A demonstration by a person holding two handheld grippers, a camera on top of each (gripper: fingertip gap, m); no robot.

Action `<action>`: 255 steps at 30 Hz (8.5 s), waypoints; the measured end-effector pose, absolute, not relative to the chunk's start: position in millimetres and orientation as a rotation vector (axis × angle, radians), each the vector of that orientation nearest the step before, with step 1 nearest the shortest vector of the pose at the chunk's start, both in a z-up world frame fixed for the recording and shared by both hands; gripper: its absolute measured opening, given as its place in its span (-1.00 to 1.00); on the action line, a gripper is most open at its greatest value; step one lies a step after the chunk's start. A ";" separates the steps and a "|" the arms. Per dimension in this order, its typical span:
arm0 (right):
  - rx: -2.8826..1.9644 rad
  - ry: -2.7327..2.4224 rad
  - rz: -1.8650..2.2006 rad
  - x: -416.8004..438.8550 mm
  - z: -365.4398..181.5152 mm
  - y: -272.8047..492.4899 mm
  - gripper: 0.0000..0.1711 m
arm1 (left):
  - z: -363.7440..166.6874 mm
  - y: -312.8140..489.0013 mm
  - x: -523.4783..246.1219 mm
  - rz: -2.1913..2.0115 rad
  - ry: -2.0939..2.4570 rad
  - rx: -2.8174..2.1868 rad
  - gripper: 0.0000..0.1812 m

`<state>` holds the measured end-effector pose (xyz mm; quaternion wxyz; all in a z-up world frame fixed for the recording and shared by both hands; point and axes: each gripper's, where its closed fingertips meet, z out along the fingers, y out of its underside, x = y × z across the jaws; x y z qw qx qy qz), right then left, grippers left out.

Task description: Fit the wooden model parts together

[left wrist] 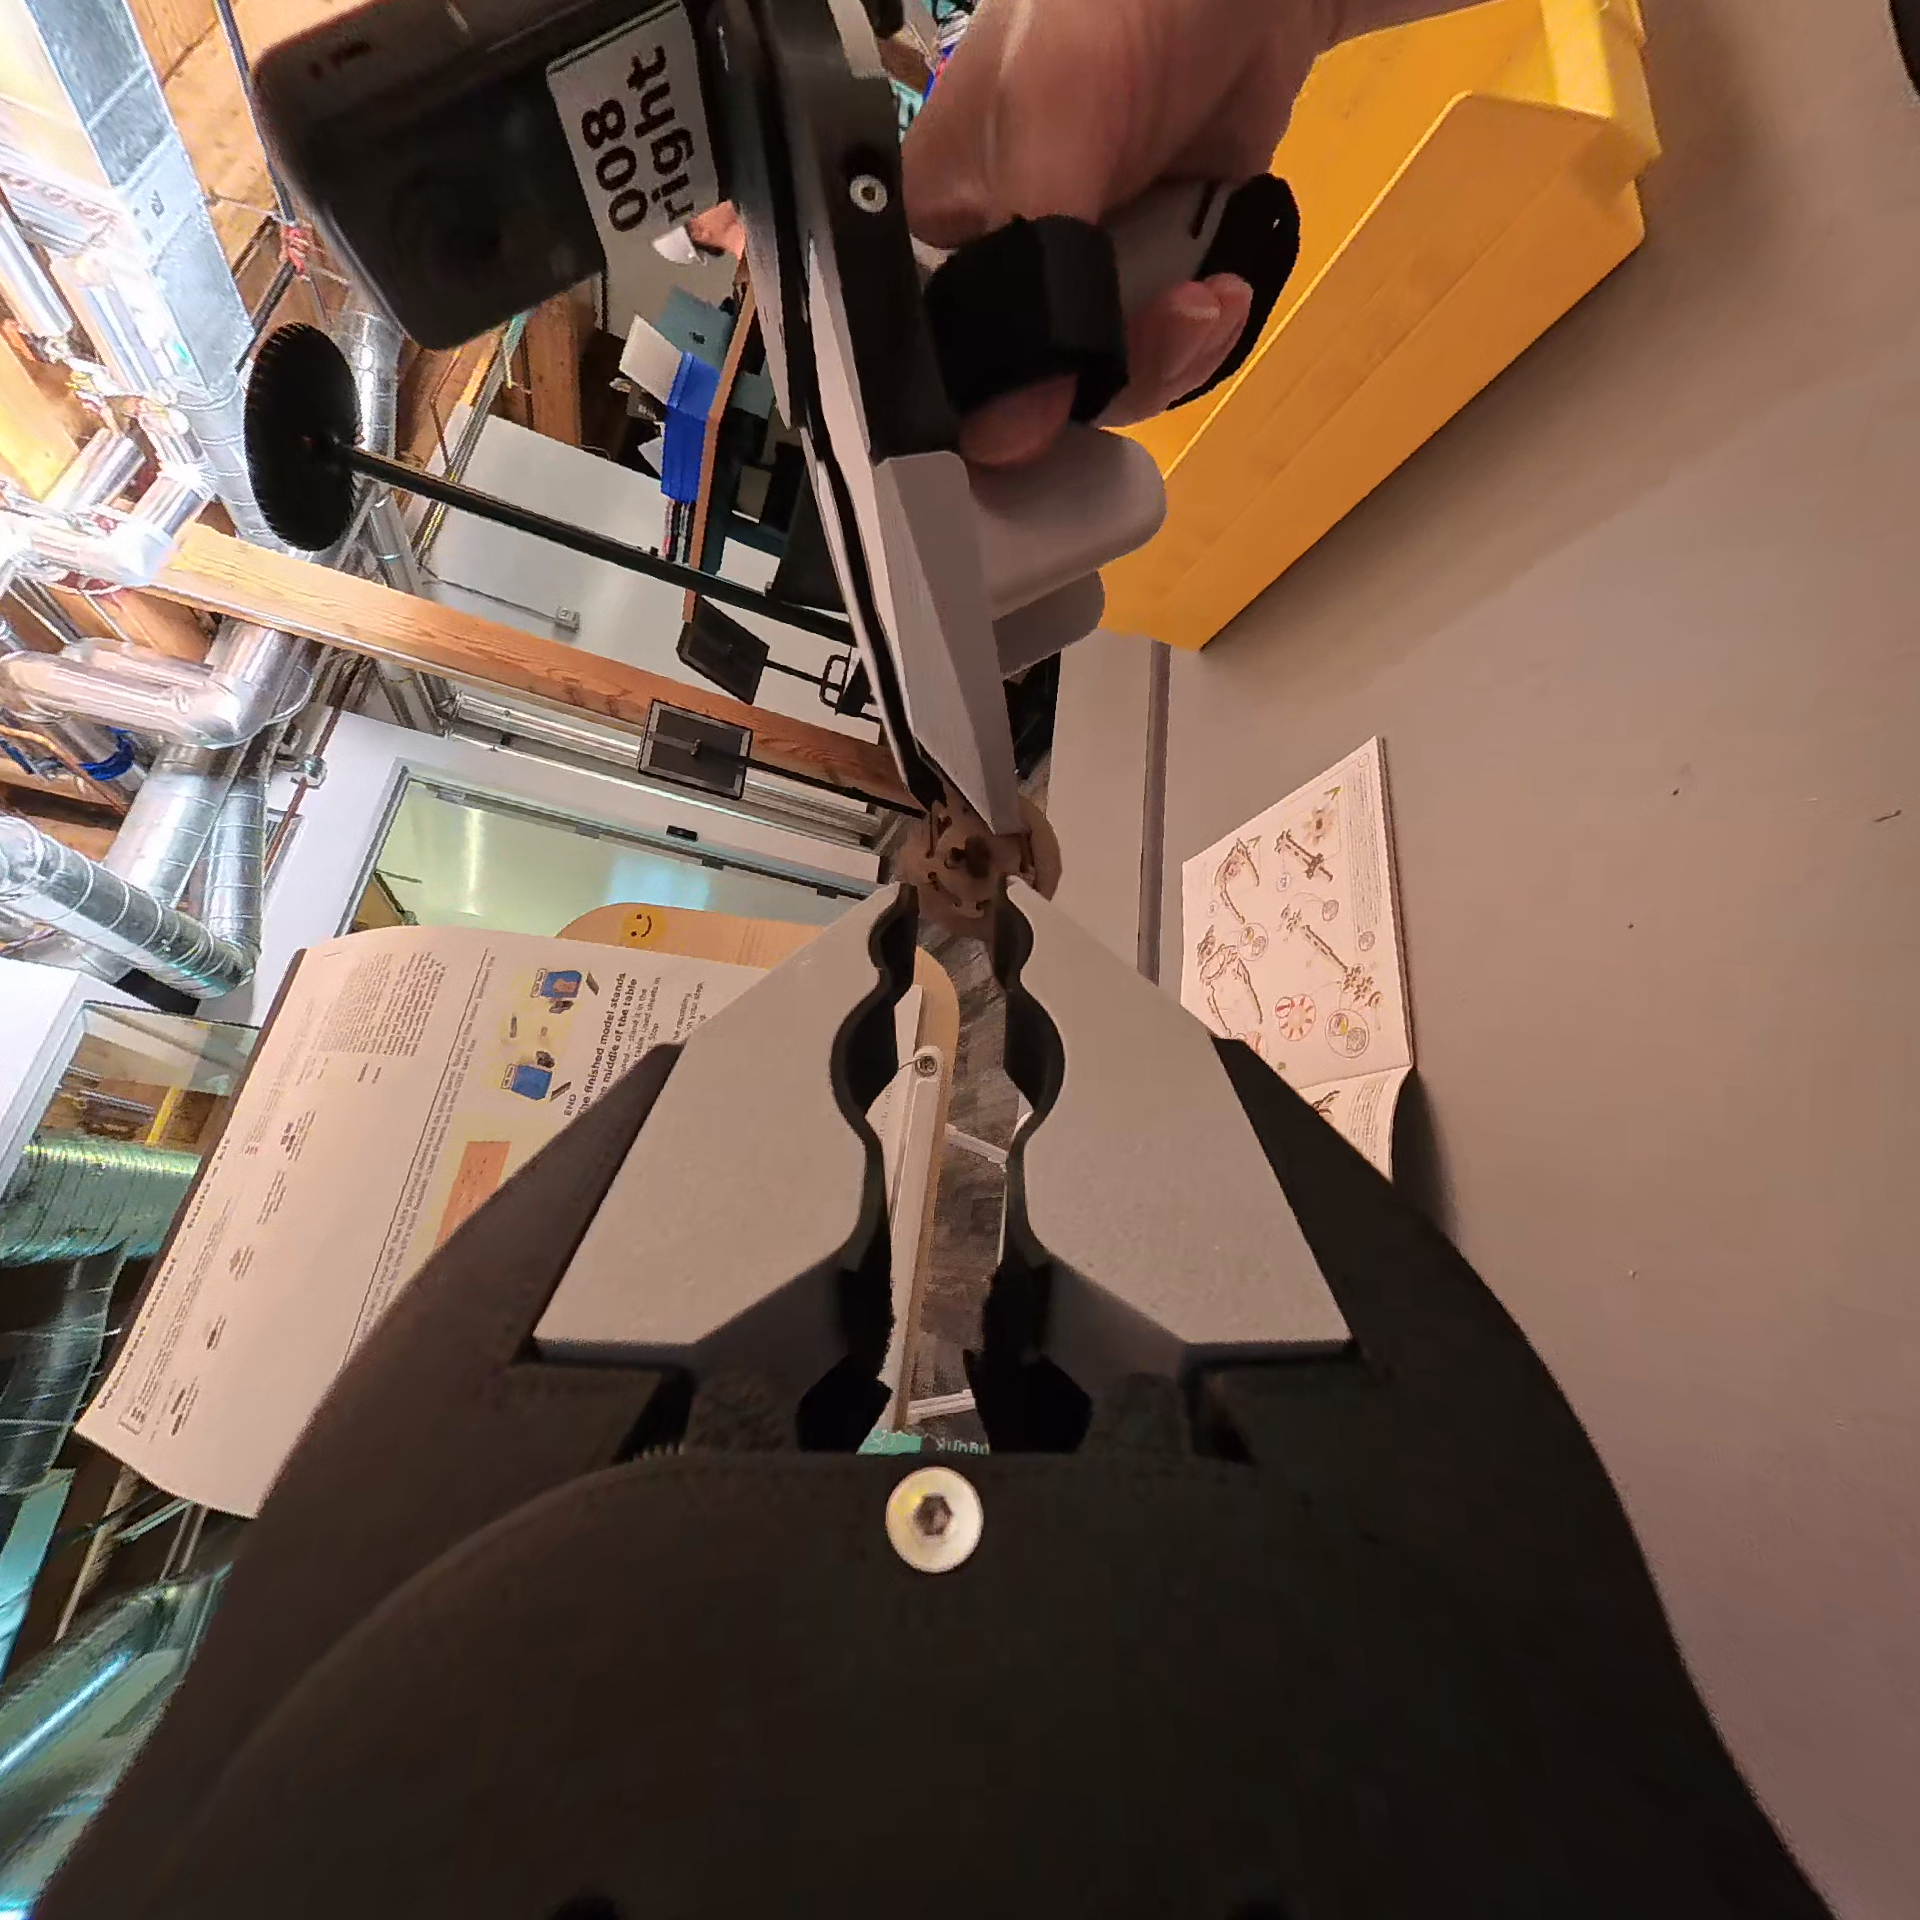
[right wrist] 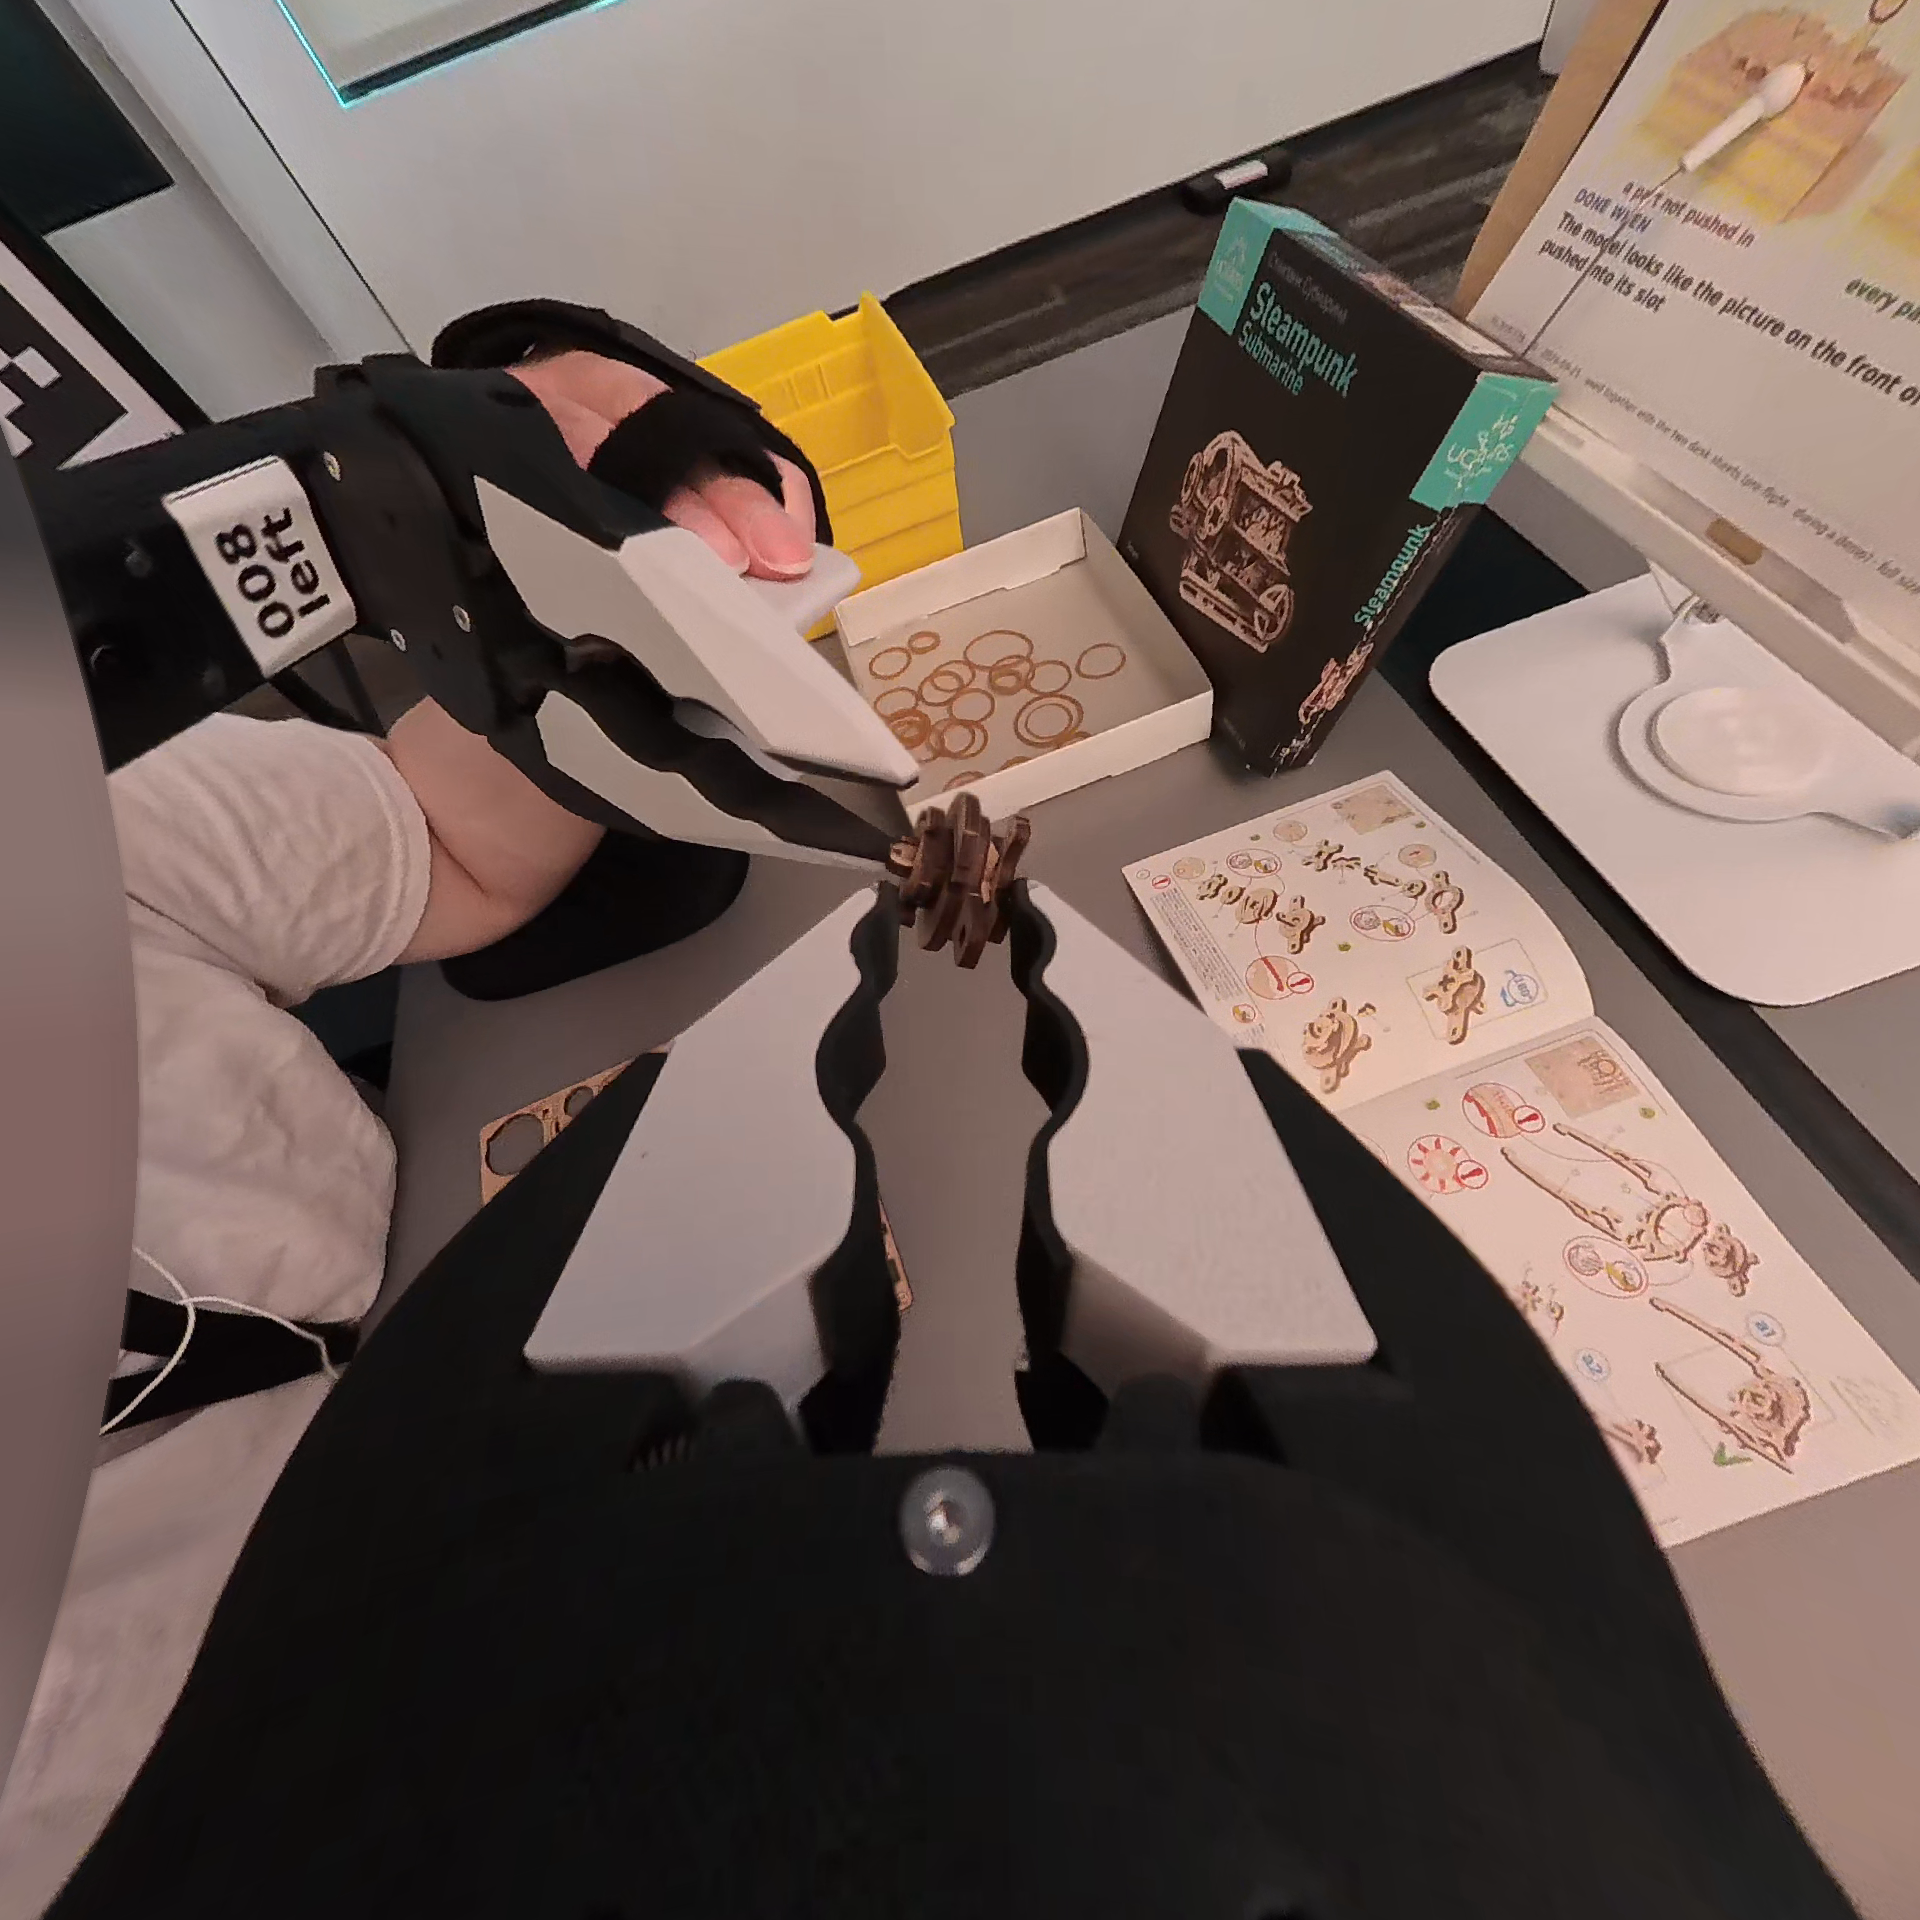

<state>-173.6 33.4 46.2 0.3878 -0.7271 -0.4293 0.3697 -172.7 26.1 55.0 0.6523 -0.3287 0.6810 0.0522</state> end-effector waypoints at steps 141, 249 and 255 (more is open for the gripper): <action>-1.550 -1.702 0.865 -198.2 -142.6 -13.6 -0.93 | -142.4 -17.0 -188.2 -0.654 1.864 -1.319 -0.98; -1.559 -1.739 0.857 -195.5 -143.3 -18.4 -0.94 | -142.9 -20.4 -186.7 -0.671 1.868 -1.322 -0.94; -1.579 -1.711 0.938 -194.5 -143.1 -17.1 -0.94 | -142.3 -21.5 -184.3 -0.662 1.854 -1.298 -0.97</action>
